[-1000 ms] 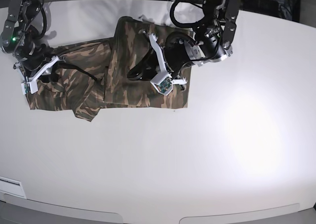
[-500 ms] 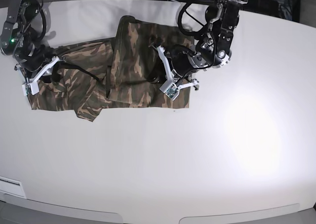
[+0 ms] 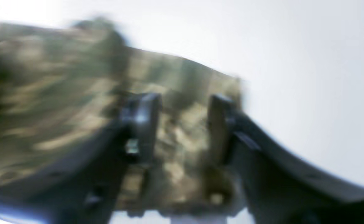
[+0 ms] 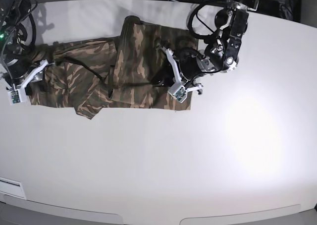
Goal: Fold the T-shirt properly
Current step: 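Release the left gripper and pull the right gripper's end toward the fold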
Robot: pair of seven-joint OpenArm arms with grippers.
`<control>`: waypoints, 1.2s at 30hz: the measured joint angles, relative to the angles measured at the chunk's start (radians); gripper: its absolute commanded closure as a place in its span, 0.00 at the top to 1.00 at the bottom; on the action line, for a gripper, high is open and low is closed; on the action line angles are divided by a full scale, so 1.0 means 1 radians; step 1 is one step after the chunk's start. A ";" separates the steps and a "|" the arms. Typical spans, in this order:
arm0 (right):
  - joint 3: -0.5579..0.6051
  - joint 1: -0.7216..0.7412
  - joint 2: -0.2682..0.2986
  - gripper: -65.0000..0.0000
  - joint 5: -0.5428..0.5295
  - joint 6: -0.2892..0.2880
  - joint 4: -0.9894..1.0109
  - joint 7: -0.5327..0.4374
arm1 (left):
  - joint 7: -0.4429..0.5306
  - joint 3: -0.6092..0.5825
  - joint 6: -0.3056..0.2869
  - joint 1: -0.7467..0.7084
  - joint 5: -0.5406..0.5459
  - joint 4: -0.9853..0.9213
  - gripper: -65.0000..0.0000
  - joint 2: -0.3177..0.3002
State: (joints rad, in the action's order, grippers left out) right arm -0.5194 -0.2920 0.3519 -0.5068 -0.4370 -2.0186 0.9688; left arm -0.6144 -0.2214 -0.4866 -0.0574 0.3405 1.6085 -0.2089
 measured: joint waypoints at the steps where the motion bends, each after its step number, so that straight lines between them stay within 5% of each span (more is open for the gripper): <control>1: -0.018 -0.004 0.000 0.63 0.004 0.021 0.016 -0.002 | 0.004 0.000 -0.002 0.001 0.001 0.001 0.00 -0.017; 7: -0.057 -0.001 0.013 0.65 -0.017 0.032 0.241 -0.031 | 0.020 0.000 -0.004 0.003 0.022 0.002 0.00 -0.073; 13: -0.059 0.009 0.031 0.65 -0.155 -0.020 0.402 -0.051 | 0.032 0.000 -0.004 0.003 0.026 0.006 0.00 -0.119; 21: -0.058 0.074 0.037 0.65 -0.364 -0.132 0.496 0.012 | 0.019 0.005 -0.003 0.003 0.046 0.006 0.00 -0.121; 28: 0.003 0.133 0.033 0.65 -0.406 -0.196 0.589 -0.010 | 0.016 0.005 0.000 0.003 0.050 0.006 0.00 -0.121; 33: 0.073 0.137 0.032 0.64 -0.528 -0.257 0.617 0.013 | 0.016 0.005 0.000 0.003 0.050 0.006 0.00 -0.121; 36: 0.093 0.141 0.032 0.55 -0.565 -0.266 0.617 0.049 | 0.016 0.005 0.000 0.003 0.050 0.006 0.00 -0.121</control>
State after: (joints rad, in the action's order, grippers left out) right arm -0.4267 -0.1513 0.3836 -1.0721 -0.7025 -1.4014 1.0180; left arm -0.5980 -0.2165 -0.4870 -0.0547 0.3904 1.6150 -0.3302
